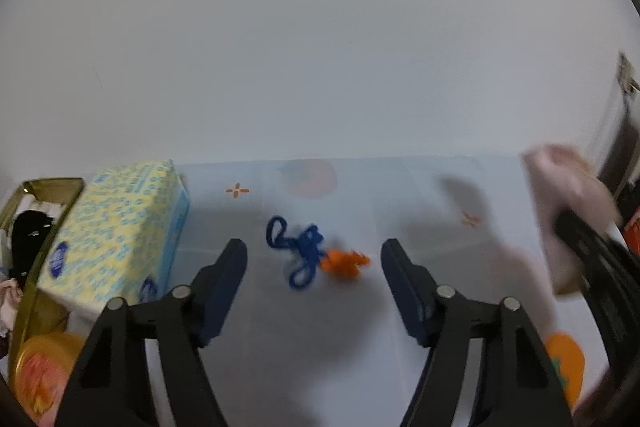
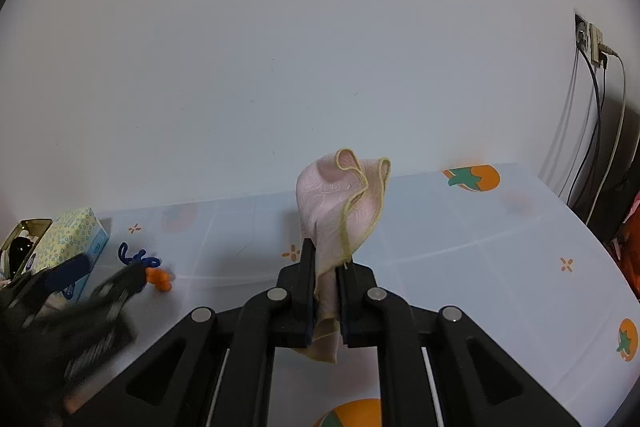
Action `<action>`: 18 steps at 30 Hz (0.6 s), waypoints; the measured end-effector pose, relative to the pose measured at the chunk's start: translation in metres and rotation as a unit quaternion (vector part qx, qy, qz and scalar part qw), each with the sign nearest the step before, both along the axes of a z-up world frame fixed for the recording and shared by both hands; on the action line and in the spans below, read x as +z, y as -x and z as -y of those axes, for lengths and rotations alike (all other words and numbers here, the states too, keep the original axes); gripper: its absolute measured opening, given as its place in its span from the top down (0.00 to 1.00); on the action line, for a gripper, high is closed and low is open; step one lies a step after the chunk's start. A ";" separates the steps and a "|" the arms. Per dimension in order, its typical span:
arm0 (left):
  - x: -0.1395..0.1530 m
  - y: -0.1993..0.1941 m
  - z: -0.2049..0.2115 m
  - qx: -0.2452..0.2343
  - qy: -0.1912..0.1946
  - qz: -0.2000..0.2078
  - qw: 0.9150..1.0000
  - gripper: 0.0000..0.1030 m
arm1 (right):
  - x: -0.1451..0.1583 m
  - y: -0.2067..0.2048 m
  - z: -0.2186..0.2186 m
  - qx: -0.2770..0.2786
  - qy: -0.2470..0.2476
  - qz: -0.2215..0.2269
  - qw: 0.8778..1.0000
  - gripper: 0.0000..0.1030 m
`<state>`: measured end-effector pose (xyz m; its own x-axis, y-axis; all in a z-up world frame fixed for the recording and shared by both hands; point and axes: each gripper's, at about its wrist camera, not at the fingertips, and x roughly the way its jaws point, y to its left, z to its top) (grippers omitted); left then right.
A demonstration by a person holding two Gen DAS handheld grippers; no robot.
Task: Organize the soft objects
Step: 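Grasp the pink cloth with the right tool while the left tool grasps the blue hair tie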
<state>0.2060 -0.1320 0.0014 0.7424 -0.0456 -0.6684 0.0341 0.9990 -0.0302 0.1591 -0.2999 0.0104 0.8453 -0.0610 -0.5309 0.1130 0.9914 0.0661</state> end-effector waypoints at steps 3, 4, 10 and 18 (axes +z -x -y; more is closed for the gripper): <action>-0.008 -0.021 -0.004 0.017 0.019 -0.035 0.999 0.36 | -0.002 -0.002 0.000 0.001 -0.002 -0.004 1.000 0.90; -0.010 -0.028 -0.006 0.024 0.024 -0.044 0.998 0.36 | -0.002 -0.003 0.000 0.002 -0.002 -0.006 1.000 0.90; -0.020 -0.041 -0.003 0.024 0.020 -0.085 0.996 0.43 | -0.006 -0.007 0.003 0.000 -0.013 -0.017 1.000 0.90; -0.015 -0.015 0.001 -0.030 0.036 -0.073 0.996 0.96 | -0.007 -0.004 0.002 0.003 -0.018 -0.011 1.000 0.90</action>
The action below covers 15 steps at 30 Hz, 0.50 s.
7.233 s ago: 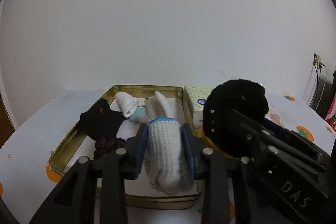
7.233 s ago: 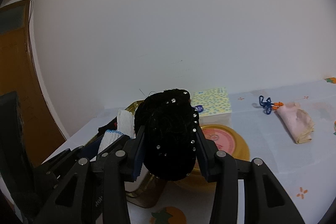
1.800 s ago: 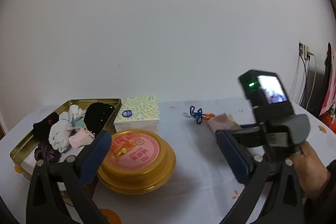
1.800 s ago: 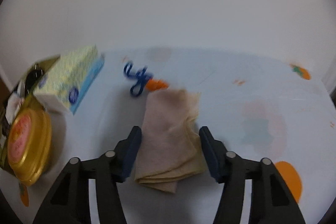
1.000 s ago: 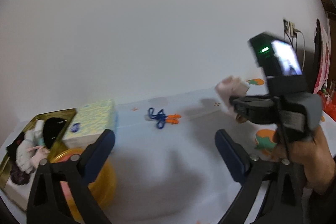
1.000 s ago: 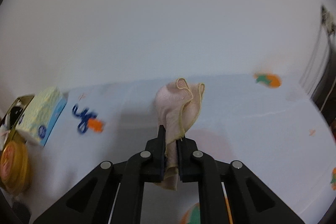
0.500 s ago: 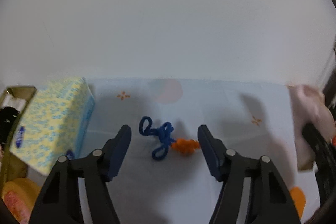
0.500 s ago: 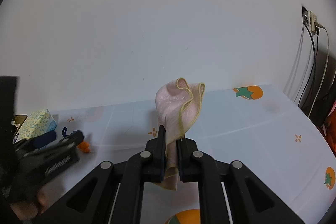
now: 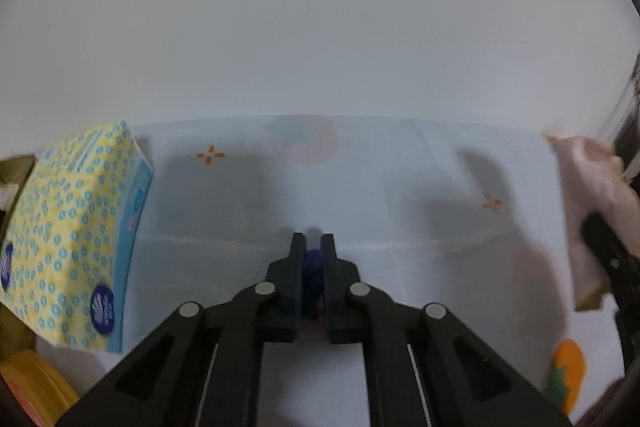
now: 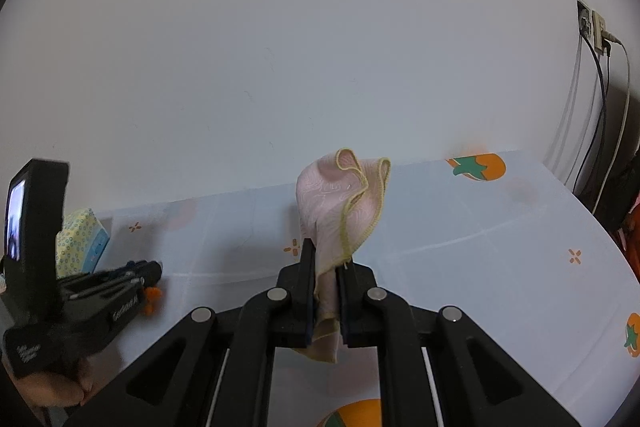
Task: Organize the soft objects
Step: 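Grasp the pink cloth with the right tool while the left tool grasps the blue hair tie, then carry the pink cloth and blue hair tie over to the gold tin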
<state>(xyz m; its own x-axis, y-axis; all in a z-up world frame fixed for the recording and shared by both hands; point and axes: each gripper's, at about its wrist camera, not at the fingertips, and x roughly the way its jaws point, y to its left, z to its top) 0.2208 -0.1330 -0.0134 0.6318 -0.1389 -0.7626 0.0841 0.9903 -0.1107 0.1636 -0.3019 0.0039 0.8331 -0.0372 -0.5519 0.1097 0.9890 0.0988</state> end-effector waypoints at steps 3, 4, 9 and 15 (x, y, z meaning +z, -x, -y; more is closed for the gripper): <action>0.014 0.032 -0.005 -0.038 0.029 0.049 0.998 0.96 | 0.001 0.005 0.000 0.012 -0.027 0.014 0.999 0.90; 0.020 0.047 -0.005 -0.054 0.030 0.074 0.995 0.96 | 0.002 0.007 -0.001 0.018 -0.034 0.017 0.999 0.90; 0.038 0.106 -0.016 -0.082 0.045 0.146 0.985 0.96 | 0.004 0.018 -0.017 0.045 -0.047 0.032 0.997 0.90; 0.042 0.140 -0.017 -0.087 0.011 0.184 0.979 0.96 | 0.009 0.033 -0.037 0.069 -0.036 0.056 0.995 0.90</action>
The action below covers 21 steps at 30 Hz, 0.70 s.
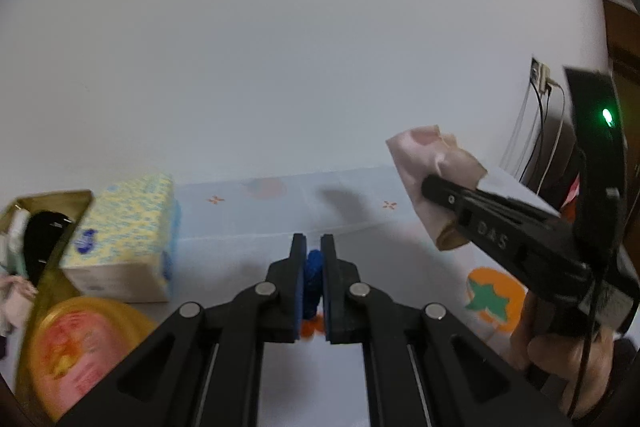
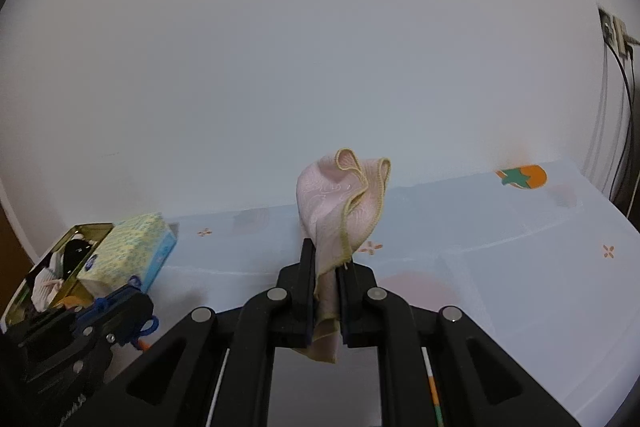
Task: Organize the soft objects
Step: 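Carry the pink cloth and blue hair tie over to the gold tin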
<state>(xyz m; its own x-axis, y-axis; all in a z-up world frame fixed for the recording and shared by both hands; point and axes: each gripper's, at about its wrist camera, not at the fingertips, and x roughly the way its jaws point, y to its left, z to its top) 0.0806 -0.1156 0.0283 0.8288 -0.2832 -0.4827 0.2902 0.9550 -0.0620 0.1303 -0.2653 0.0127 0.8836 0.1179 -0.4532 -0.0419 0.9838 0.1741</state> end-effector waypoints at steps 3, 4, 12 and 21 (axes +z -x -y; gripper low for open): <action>0.003 0.018 -0.008 -0.018 0.010 0.010 1.000 0.96 | 0.001 0.008 -0.010 0.002 0.003 0.004 1.000 0.90; 0.006 0.021 -0.011 -0.020 0.014 0.012 1.000 0.96 | 0.001 0.011 -0.013 0.001 0.005 0.005 1.000 0.90; 0.022 0.050 -0.027 -0.056 0.047 0.031 0.997 0.96 | 0.004 0.040 -0.028 0.005 -0.011 0.006 1.000 0.90; 0.013 0.052 -0.034 -0.045 0.023 0.028 0.998 0.96 | 0.003 0.066 -0.049 0.014 0.007 0.018 1.000 0.90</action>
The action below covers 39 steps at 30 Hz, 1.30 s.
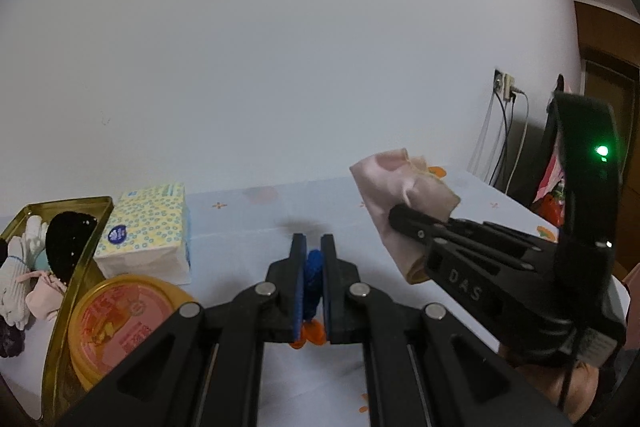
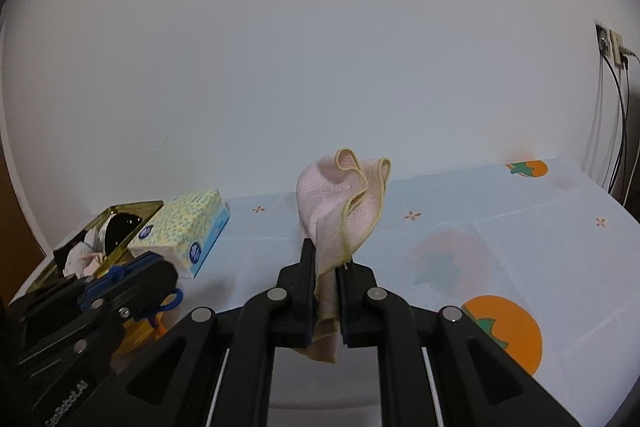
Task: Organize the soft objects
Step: 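Carry the pink cloth and blue hair tie over to the gold tin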
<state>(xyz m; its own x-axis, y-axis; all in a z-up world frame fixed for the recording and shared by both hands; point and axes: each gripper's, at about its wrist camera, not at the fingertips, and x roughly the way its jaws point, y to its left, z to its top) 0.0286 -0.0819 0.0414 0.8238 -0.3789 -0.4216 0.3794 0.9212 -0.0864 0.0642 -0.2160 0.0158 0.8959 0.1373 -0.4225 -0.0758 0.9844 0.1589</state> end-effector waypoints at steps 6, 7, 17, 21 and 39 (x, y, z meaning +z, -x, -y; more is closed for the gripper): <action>-0.002 0.008 0.001 0.010 -0.027 0.017 0.999 0.96 | 0.002 0.013 0.002 -0.023 -0.001 0.012 1.000 0.90; -0.003 0.008 0.000 0.010 -0.028 0.016 0.999 0.96 | 0.002 0.015 0.002 -0.026 -0.002 0.012 1.000 0.90; -0.005 0.025 -0.010 0.003 -0.032 0.018 0.999 0.96 | 0.002 0.036 -0.004 -0.048 -0.006 0.020 0.999 0.90; -0.004 0.031 -0.015 0.000 -0.031 0.021 0.999 0.96 | 0.004 0.046 -0.016 -0.048 0.003 0.032 0.998 0.90; -0.004 0.047 -0.036 0.002 -0.027 0.028 0.999 0.96 | 0.011 0.078 -0.053 -0.031 0.015 0.051 0.998 0.90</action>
